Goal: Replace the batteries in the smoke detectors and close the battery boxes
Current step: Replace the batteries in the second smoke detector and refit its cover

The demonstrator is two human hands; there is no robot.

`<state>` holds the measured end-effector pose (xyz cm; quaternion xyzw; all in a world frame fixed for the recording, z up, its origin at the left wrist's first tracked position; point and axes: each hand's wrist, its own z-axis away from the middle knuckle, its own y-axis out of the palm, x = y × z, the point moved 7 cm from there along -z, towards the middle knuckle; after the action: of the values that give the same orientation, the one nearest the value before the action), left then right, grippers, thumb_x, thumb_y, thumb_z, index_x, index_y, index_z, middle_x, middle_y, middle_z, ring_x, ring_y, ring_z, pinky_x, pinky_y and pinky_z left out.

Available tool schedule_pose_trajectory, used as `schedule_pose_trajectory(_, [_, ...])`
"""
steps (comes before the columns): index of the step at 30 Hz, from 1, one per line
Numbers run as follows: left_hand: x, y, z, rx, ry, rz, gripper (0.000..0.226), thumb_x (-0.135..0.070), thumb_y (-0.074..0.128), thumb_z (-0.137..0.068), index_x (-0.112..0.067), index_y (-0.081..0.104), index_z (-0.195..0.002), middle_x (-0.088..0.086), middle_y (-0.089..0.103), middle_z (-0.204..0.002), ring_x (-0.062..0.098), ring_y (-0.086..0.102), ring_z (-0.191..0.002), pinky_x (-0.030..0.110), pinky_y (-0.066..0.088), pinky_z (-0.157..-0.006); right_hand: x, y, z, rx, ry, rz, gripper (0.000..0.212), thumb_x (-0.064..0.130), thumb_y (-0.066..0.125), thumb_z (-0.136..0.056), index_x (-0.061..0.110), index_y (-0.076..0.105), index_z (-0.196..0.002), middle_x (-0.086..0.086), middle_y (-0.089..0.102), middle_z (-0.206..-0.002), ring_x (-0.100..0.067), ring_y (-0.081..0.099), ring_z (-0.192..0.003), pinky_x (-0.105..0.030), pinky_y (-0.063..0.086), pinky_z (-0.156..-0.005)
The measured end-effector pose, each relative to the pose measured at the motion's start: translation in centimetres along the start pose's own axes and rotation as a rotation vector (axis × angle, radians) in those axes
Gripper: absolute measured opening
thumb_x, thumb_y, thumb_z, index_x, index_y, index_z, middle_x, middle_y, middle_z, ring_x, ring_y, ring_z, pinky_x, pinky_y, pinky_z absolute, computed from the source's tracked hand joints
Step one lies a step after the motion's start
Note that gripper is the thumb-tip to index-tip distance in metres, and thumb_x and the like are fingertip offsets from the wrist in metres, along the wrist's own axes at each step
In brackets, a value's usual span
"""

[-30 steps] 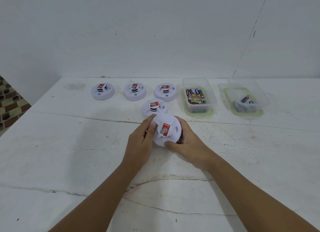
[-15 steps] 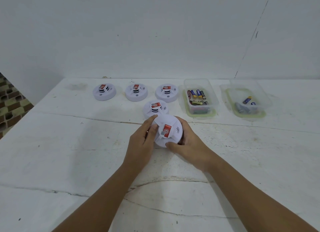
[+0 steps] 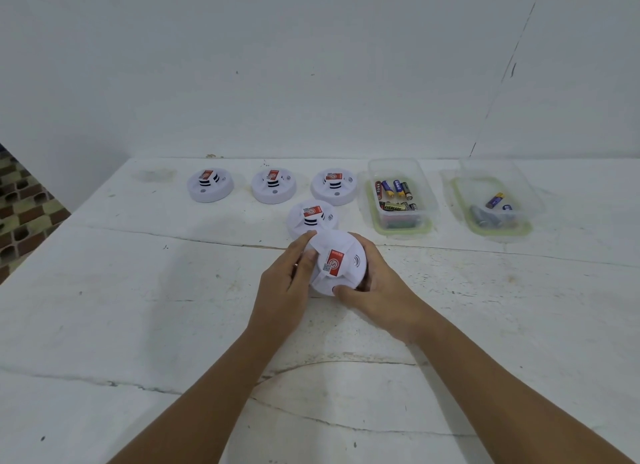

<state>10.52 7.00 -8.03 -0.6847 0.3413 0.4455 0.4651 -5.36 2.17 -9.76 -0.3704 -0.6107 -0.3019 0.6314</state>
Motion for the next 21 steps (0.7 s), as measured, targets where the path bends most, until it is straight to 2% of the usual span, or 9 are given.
schedule_pose_trajectory(11, [0.14, -0.02, -0.04, -0.003, -0.008, 0.005, 0.036, -0.038, 0.044, -0.111, -0.036, 0.06, -0.143, -0.016, 0.07, -0.13, 0.0, 0.063, -0.12, 0.015, 0.052, -0.094, -0.12, 0.13, -0.19, 0.004, 0.024, -0.055, 0.075, 0.004, 0.074, -0.088, 0.037, 0.042, -0.147, 0.011, 0.063, -0.135, -0.014, 0.061, -0.128, -0.042, 0.054, -0.107])
schedule_pose_trajectory(17, [0.05, 0.05, -0.07, 0.003, -0.01, 0.01, 0.037, -0.039, 0.044, -0.11, -0.034, 0.059, -0.143, -0.015, 0.069, -0.131, 0.0, 0.064, -0.119, 0.015, 0.054, -0.092, -0.67, 0.43, -0.37, 0.004, 0.114, -0.262, 0.062, -0.003, 0.055, -0.1, 0.032, 0.044, -0.149, 0.004, 0.065, -0.136, -0.021, 0.063, -0.127, -0.045, 0.058, -0.101])
schedule_pose_trajectory(21, [-0.08, -0.01, -0.01, 0.0, -0.009, 0.011, 0.037, -0.037, 0.044, -0.11, -0.032, 0.06, -0.144, -0.015, 0.069, -0.131, -0.002, 0.063, -0.118, 0.01, 0.051, -0.089, -0.7, 0.5, -0.29, 0.009, 0.109, -0.254, 0.062, 0.001, 0.058, -0.1, 0.035, 0.044, -0.149, 0.004, 0.065, -0.136, -0.022, 0.062, -0.129, -0.048, 0.056, -0.104])
